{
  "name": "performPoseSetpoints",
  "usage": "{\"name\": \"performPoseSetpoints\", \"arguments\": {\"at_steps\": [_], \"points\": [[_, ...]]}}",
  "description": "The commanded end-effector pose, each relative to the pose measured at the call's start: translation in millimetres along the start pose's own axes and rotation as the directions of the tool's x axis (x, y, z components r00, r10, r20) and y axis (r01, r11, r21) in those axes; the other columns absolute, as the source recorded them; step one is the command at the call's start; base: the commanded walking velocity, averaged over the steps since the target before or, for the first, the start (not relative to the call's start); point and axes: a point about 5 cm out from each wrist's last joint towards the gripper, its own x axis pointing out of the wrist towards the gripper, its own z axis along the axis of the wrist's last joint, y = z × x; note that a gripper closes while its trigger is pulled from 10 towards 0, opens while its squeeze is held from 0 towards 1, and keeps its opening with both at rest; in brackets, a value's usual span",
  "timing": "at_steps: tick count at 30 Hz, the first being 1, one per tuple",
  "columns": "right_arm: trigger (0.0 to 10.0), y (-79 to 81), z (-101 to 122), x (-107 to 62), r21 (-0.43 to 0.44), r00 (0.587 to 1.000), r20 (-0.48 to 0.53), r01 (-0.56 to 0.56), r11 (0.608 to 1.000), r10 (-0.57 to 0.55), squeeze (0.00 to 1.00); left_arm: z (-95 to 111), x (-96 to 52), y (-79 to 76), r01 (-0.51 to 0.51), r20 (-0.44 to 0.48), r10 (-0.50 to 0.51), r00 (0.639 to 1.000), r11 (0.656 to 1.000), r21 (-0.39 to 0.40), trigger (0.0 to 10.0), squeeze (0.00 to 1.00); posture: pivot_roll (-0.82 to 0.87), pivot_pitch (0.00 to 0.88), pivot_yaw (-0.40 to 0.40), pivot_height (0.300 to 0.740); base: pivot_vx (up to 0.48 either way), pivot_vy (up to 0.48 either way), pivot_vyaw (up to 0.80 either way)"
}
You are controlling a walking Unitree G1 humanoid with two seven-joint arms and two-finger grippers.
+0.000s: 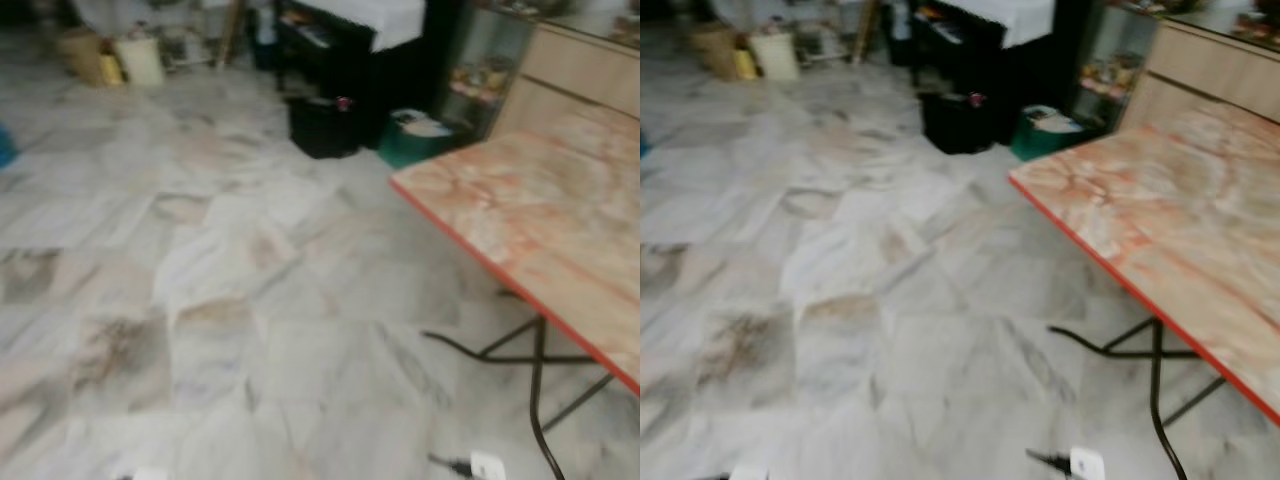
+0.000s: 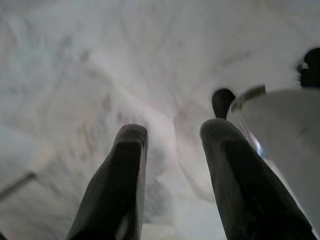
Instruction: Hang hanger
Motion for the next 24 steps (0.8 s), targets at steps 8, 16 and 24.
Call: {"name": "performPoseSetpoints", "arguments": {"at_steps": [8, 16, 24], "points": [[10.0, -1.5, 0, -0.2, -0.007, 1.000, -0.007, 0.009, 1.000, -0.009, 0.00, 5, 1.7, -6.0, 0.010, -0.003, -0.010, 1.000, 0.999, 0.039, 10.0, 0.00, -0.07, 0.000, 0.027, 0.740, 0.000, -0.154, -0.76], [10.0, 0.0, -1, 0.0, -0.010, 1.000, -0.014, 0.006, 1.000, -0.006, 0.00, 15, 3.1, -4.5, 0.006, 0.010, -0.007, 1.000, 0.999, 0.052, 10.0, 0.00, -0.06, 0.000, 0.025, 0.740, 0.000, -0.113, -0.76], [10.0, -1.8, -3, -0.6, -0.014, 1.000, -0.018, 0.007, 1.000, -0.007, 0.00, 30, 1.8, 15.2, -0.021, 0.024, 0.020, 1.000, 0.999, 0.050, 10.0, 0.00, -0.06, 0.000, 0.024, 0.740, 0.000, -0.254, -0.76]]}}
